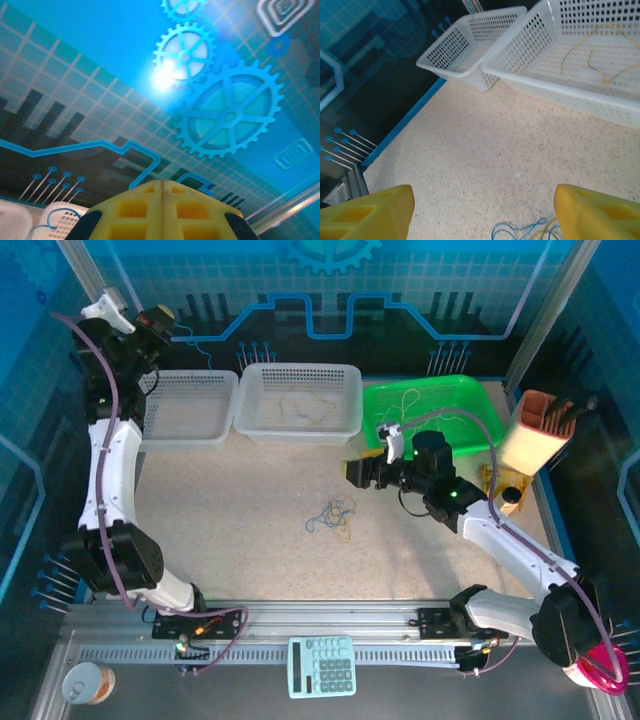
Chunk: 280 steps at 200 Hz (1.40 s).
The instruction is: Untangle the cables
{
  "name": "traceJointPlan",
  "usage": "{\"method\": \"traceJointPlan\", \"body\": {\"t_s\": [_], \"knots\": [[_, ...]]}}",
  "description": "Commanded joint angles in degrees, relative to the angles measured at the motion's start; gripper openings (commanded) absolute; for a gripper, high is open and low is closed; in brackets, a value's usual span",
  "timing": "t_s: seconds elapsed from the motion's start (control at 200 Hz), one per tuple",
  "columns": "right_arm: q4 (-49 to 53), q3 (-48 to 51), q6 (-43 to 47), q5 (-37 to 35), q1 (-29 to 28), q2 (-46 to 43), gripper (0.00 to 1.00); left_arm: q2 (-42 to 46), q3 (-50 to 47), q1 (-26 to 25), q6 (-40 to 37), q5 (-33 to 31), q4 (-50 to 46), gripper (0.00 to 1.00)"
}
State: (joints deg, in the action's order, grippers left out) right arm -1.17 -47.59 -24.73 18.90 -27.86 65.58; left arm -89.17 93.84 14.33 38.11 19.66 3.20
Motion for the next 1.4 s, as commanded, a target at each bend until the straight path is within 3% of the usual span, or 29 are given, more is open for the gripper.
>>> {"method": "traceJointPlan", "body": {"t_s": [0.0,0.265,0.35,0.54,0.8,1.11,1.396], "knots": [[3.0,1.05,0.91,-1.48,-0.91,-1.75,0.75,-2.63,1.38,1.01,-3.47,-1.61,0.59,0.0],[6.44,1.36,1.57,-4.94,-2.39,-2.86,0.75,-6.98,-6.09,2.36,-5.93,-3.79,-0.17,0.03],[7.35,1.2,1.96,-5.61,-3.14,-2.91,0.75,-8.31,-7.41,2.87,-6.34,-3.75,-1.54,0.2],[9.23,0.48,3.19,-7.4,-4.42,-3.22,0.75,-8.27,-7.66,3.57,-6.38,-5.17,-4.77,0.76],[9.67,-0.3,3.37,-7.96,-5.3,-2.05,0.75,-5.92,-5.0,3.67,-4.41,-2.48,-6.28,0.99],[14.6,-2.5,5.45,-12.81,-8.45,3.19,0.74,1.45,-8.97,1.45,2.97,3.05,-6.55,0.99],[16.1,-2.19,3.22,-16.69,-9.94,11.15,0.72,14.59,-25.06,-9.21,3.29,2.71,-8.57,0.99]]}}
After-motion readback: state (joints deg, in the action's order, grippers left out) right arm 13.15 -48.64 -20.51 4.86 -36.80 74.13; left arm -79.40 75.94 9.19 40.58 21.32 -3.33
